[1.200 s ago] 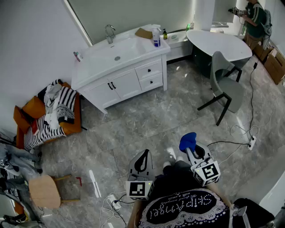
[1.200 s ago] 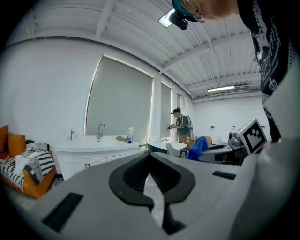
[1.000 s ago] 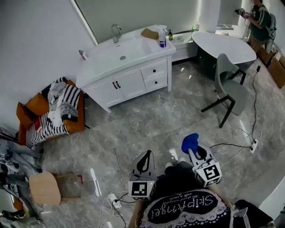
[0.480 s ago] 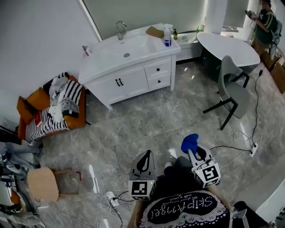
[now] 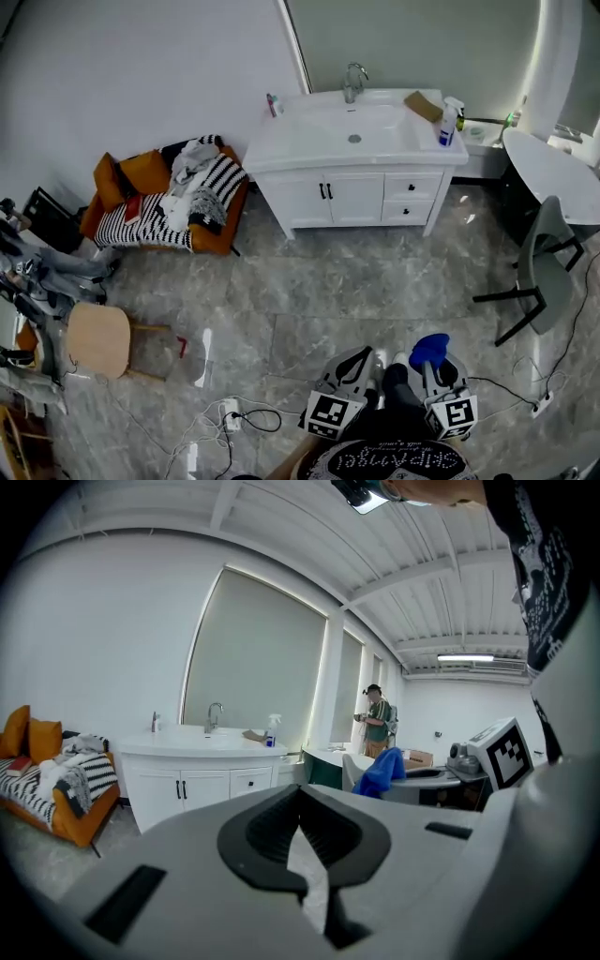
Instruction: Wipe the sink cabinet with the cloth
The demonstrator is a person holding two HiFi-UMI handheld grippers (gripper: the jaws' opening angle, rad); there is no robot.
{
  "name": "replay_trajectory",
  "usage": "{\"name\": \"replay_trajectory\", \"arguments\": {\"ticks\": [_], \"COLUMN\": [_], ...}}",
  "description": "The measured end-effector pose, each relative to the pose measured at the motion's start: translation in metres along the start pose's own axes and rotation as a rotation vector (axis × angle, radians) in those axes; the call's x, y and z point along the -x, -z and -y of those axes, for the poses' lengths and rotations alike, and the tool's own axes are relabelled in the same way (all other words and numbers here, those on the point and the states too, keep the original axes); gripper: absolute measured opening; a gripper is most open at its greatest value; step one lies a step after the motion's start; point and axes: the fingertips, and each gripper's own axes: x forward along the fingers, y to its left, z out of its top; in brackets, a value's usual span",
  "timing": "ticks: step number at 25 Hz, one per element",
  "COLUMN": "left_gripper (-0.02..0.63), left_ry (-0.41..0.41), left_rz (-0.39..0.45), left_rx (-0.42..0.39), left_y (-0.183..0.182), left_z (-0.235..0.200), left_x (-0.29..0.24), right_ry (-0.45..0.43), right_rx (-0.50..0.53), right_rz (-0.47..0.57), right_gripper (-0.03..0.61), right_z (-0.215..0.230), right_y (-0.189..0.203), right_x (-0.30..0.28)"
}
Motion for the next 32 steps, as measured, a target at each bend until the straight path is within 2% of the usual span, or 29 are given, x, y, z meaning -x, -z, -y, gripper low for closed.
{"name": "replay_trajectory", "arguments": {"ticks": [5,11,24,28,32], "left_gripper": [0.005,0.005,0.003,0.005,0.005], "left_ry": [-0.06,-0.086,-0.066,-0.057,-0.02], "left_rz": [0.042,0.08,0.085,0.105,0.086], "left_rx": [0.026,0.018,-0.008,-0.007,-0.013], "left_y": [-0.019,-0.039,-0.069,-0.074,-0.072], "left_z": [-0.022,-0.034,-0.008,0.003,0.01], "left_x": [-0.018,-0.057,-0.141,-0.16,-0.169], "right_ry": [-0.061,-0.068,-0.008,0.019,0.041], "right_rx": [0.023,0.05,0.028,0.024,0.02], "right_rz": [-0.01,0.017,0.033,0.024,0.017], "right_gripper": [0.061,0.061,0.061,0.061,0.061], "right_z": [0.016,0.057,0.148,0.169,0.177], "right_y": [-0.017,-0.039,-0.041,-0.034,-0.033], "right_x": [-0.032,-0.063,-0.066,-0.063,-0.059]}}
